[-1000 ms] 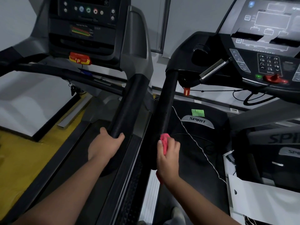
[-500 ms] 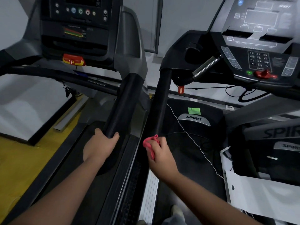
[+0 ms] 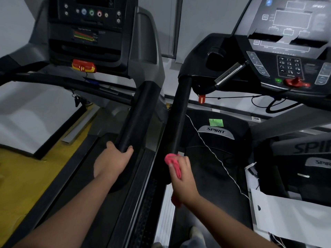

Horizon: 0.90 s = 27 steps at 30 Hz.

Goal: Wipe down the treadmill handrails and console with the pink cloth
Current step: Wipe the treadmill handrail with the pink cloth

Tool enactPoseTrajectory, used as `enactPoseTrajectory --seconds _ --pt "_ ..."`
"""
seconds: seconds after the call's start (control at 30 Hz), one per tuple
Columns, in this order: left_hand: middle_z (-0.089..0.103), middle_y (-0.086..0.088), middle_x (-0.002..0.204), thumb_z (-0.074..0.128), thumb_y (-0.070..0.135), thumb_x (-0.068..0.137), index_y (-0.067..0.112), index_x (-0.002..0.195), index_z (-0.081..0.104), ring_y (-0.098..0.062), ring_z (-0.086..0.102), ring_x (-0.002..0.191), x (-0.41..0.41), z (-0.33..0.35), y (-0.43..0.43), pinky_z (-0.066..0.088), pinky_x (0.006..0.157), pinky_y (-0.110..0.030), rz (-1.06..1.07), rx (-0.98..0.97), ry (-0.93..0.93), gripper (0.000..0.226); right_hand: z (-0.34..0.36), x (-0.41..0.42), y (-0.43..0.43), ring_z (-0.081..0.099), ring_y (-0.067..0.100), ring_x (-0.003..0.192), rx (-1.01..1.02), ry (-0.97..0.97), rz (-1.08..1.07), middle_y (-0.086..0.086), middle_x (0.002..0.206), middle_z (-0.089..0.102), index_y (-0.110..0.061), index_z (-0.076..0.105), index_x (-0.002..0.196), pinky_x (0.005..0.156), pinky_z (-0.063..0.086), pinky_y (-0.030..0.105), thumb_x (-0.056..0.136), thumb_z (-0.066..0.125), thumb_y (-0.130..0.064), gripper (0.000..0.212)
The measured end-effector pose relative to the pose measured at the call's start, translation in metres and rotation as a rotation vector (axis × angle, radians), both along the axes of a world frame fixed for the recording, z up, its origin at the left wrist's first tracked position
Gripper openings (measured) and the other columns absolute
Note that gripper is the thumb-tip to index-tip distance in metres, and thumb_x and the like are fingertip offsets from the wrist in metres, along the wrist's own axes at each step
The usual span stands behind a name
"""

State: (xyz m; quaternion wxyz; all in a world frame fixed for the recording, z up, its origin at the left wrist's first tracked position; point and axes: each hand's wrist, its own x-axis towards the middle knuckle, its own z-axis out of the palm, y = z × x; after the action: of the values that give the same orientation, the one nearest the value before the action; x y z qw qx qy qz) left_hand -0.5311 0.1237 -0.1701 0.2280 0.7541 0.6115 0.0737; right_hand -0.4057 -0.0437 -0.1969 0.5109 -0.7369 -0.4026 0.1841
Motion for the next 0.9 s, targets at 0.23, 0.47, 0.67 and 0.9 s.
enactPoseTrajectory --seconds 0.23,0.47,0.67,0.9 --pt "0.057 -0.004 0.08 0.048 0.058 0.086 0.013 0.106 0.039 -0.019 0.054 0.064 0.003 0.003 0.001 0.039 0.051 -0.029 -0.001 -0.013 -0.006 0.05 -0.005 -0.001 0.031 0.055 0.006 0.083 0.174 0.574 -0.425 -0.005 0.09 0.056 -0.016 0.054 0.1 0.069 0.042 0.007 0.098 0.042 -0.009 0.014" --pt "0.055 -0.002 0.082 0.045 0.06 0.088 0.01 0.114 0.041 -0.021 0.054 0.067 0.0 0.002 -0.002 0.042 0.054 -0.031 0.011 -0.011 -0.002 0.057 0.01 -0.007 0.021 0.057 0.006 0.089 0.084 0.694 -0.389 -0.006 0.098 0.057 -0.013 0.056 0.107 0.079 0.047 0.015 0.099 0.039 -0.01 0.019" --pt "0.061 -0.007 0.094 0.045 0.062 0.087 0.01 0.119 0.042 -0.025 0.059 0.076 -0.001 0.001 -0.003 0.047 0.06 -0.033 0.022 -0.035 -0.012 0.062 0.01 -0.006 0.025 0.057 0.022 0.089 0.024 0.354 -0.373 -0.004 0.096 0.05 -0.031 0.047 0.089 0.079 0.051 0.031 0.095 0.045 -0.014 0.019" --pt "0.06 -0.005 0.086 0.048 0.06 0.085 0.011 0.118 0.041 -0.023 0.058 0.07 0.002 0.004 0.0 0.046 0.055 -0.032 0.015 -0.041 -0.009 0.059 -0.01 0.03 0.043 0.06 0.019 0.065 0.024 1.117 -0.286 0.007 0.068 0.063 -0.011 0.06 0.08 0.065 0.052 0.026 0.093 0.039 -0.009 0.025"
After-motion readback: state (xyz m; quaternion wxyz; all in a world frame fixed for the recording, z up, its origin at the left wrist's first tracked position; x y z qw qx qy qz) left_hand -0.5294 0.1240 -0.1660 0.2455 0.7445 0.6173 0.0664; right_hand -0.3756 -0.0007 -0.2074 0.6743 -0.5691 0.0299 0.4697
